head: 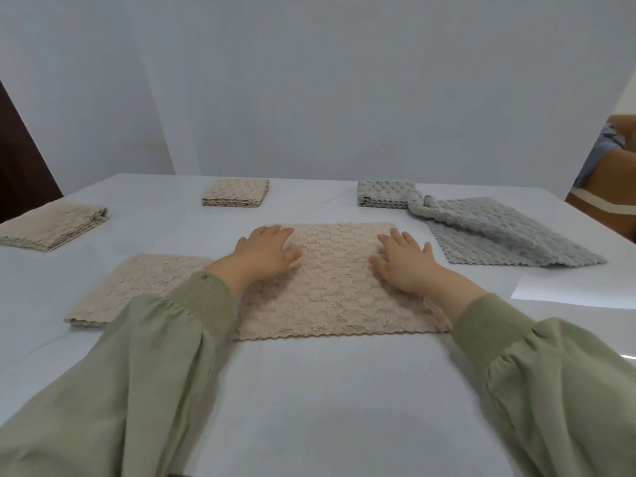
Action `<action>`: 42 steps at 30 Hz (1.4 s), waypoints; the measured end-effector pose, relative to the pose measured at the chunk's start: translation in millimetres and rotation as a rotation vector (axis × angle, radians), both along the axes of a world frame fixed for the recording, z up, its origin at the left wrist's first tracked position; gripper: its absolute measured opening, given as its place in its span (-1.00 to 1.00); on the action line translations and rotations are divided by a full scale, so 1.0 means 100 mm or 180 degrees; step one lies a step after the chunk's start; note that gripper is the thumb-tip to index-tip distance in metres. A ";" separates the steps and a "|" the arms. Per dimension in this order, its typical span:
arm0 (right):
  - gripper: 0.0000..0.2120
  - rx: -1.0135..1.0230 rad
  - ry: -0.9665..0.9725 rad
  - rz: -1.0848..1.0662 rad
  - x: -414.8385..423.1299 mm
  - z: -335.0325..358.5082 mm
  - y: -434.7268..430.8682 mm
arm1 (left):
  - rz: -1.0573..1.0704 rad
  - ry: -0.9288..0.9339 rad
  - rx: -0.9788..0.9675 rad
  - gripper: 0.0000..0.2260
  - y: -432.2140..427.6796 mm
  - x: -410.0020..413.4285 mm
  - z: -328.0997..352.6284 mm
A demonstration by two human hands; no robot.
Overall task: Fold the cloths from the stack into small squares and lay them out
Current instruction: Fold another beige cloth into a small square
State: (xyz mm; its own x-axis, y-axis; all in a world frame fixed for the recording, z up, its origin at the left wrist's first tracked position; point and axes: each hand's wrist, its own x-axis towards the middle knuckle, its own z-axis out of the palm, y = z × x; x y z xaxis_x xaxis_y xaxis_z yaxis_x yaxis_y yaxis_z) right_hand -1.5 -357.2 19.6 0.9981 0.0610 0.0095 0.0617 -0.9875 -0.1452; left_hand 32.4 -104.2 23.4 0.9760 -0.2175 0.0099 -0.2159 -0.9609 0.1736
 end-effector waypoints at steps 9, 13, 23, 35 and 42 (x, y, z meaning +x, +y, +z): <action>-0.45 0.0161 -0.0077 -0.0188 0.70 0.28 0.08 | 0.0947 0.0200 -0.0883 -0.51 -0.07 0.44 0.05; -0.54 0.0639 -0.0175 -0.0335 0.82 0.07 -0.01 | 0.1151 -0.0165 -0.0378 -0.57 -0.04 0.49 -0.06; -0.57 0.0876 -0.0599 -0.0213 0.93 -0.19 -0.13 | 0.0933 -0.0457 -0.0511 -0.53 0.03 0.58 -0.20; -0.83 0.1580 -0.0880 -0.0368 0.87 -0.16 -0.11 | 0.0614 -0.0570 -0.1414 -0.86 -0.01 0.47 -0.16; -0.86 0.1596 -0.1037 -0.0424 0.81 -0.11 -0.12 | 0.0631 -0.0748 -0.2065 -0.73 -0.01 0.44 -0.18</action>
State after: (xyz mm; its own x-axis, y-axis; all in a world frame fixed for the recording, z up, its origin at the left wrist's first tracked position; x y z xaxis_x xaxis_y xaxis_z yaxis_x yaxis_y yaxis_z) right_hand 79.1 -368.8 8.5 0.9377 -0.1551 0.3108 0.0618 -0.8060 -0.5887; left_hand 76.0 -105.6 5.2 0.9528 0.0846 0.2917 -0.1498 -0.7048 0.6934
